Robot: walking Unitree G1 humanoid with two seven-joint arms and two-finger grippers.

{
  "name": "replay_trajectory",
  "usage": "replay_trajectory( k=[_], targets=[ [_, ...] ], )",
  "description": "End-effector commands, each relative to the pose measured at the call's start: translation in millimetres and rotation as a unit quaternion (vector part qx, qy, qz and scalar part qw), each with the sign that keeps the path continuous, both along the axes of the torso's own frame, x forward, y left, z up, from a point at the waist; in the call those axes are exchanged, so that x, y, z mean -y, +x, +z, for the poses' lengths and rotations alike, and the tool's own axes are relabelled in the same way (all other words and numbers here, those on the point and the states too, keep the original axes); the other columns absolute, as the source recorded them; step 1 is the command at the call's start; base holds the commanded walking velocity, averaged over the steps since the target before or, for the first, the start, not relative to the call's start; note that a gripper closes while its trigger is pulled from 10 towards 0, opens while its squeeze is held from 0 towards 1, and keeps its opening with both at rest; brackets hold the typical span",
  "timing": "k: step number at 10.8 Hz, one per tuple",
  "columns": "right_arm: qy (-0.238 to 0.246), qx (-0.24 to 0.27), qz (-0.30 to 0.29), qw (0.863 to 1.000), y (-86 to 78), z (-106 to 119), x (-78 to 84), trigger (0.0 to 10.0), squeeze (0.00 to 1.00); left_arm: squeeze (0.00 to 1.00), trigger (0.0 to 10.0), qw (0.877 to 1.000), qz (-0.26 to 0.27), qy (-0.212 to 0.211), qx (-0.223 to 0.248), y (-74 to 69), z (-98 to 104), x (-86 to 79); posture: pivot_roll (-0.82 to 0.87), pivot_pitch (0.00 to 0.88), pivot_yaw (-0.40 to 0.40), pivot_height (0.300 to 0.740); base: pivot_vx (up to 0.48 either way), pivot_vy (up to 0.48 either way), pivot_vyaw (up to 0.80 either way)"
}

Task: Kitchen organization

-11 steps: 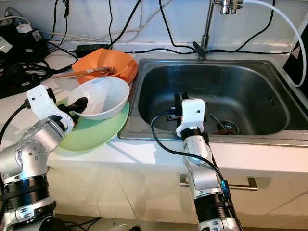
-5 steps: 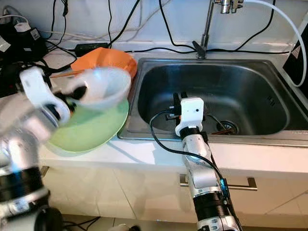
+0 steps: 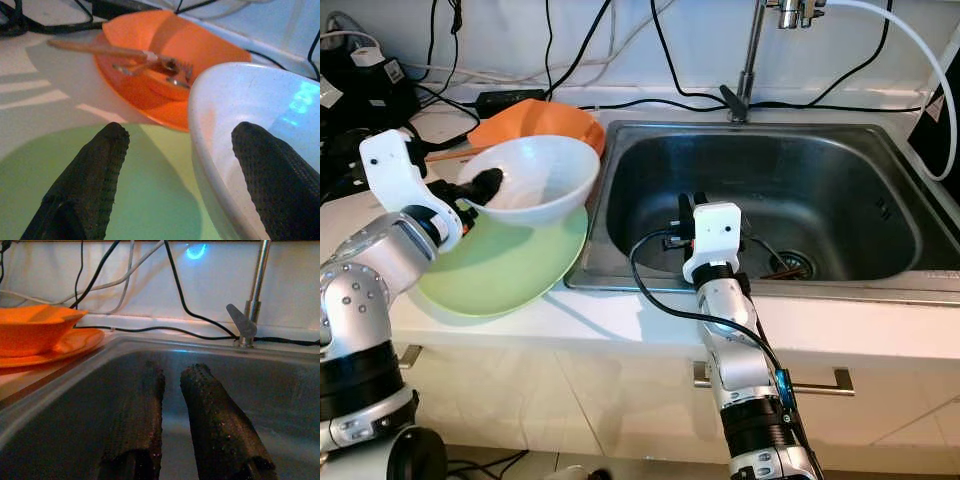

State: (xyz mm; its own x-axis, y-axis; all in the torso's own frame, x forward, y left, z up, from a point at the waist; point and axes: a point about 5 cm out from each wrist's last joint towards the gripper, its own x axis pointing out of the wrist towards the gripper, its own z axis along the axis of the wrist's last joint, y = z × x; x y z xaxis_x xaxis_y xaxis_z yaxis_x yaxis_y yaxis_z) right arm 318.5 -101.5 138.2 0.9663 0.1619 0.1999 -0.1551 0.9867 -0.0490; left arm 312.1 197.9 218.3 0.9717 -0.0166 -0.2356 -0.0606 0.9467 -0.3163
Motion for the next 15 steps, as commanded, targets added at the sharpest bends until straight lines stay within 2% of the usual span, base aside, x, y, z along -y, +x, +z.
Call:
replay_trajectory(
  k=[1, 2, 3, 6, 7, 8, 10, 12, 15],
  targets=[
    [-0.003, 0.000, 0.008, 1.000, 1.7, 2, -3.9, 10.0, 0.00, 0.00, 10.0, 1.000, -0.017, 0.005, 0.001, -4.7, -1, 3.6, 0.08, 0.000, 0.064, 0.740, 0.000, 0.000, 0.00],
    [-0.004, -0.002, 0.009, 1.000, 1.1, 1, -4.1, 10.0, 0.00, 0.00, 10.0, 0.999, -0.029, 0.017, -0.011, -6.5, -8, 5.8, 0.08, 0.000, 0.063, 0.740, 0.000, 0.000, 0.00],
    [-0.004, -0.003, 0.009, 1.000, 0.6, 0, -4.4, 10.0, 0.00, 1.00, 10.0, 0.999, -0.038, 0.032, -0.016, -7.8, -10, 7.7, 0.07, 0.000, 0.063, 0.740, 0.000, 0.000, 0.00],
    [-0.005, -0.005, 0.008, 1.000, 0.8, 0, -4.0, 10.0, 0.00, 1.00, 10.0, 0.999, -0.032, 0.042, -0.012, -8.4, -5, 4.7, 0.08, 0.000, 0.061, 0.740, 0.000, 0.000, 0.00],
    [-0.004, -0.006, 0.008, 1.000, 0.9, 0, -4.1, 10.0, 0.00, 0.82, 10.0, 0.999, -0.031, 0.039, -0.011, -8.9, -4, 4.3, 0.08, 0.000, 0.061, 0.740, 0.000, 0.000, 0.00],
    [-0.004, -0.006, 0.010, 1.000, 1.0, 0, -5.0, 10.0, 0.00, 0.00, 10.0, 0.999, -0.029, 0.039, -0.009, -9.5, -1, 3.7, 0.08, 0.000, 0.061, 0.740, 0.000, 0.000, 0.00],
    [-0.004, -0.006, 0.013, 1.000, 1.7, 0, -5.9, 10.0, 0.00, 0.00, 10.0, 0.999, -0.025, 0.036, 0.005, -11.5, 11, 2.8, 0.09, 0.000, 0.062, 0.740, 0.000, 0.000, 0.00],
    [-0.005, -0.006, 0.013, 1.000, 2.1, 0, -5.8, 10.0, 0.00, 0.00, 10.0, 0.999, -0.022, 0.043, 0.002, -13.1, 15, 1.4, 0.10, 0.000, 0.067, 0.740, 0.000, 0.000, 0.00],
    [-0.004, -0.009, 0.017, 1.000, 0.8, -1, -8.1, 10.0, 0.00, 0.00, 10.0, 0.998, -0.026, 0.045, -0.047, -18.3, -2, 1.2, 0.10, 0.000, 0.076, 0.740, 0.000, 0.000, 0.00]
  ],
)
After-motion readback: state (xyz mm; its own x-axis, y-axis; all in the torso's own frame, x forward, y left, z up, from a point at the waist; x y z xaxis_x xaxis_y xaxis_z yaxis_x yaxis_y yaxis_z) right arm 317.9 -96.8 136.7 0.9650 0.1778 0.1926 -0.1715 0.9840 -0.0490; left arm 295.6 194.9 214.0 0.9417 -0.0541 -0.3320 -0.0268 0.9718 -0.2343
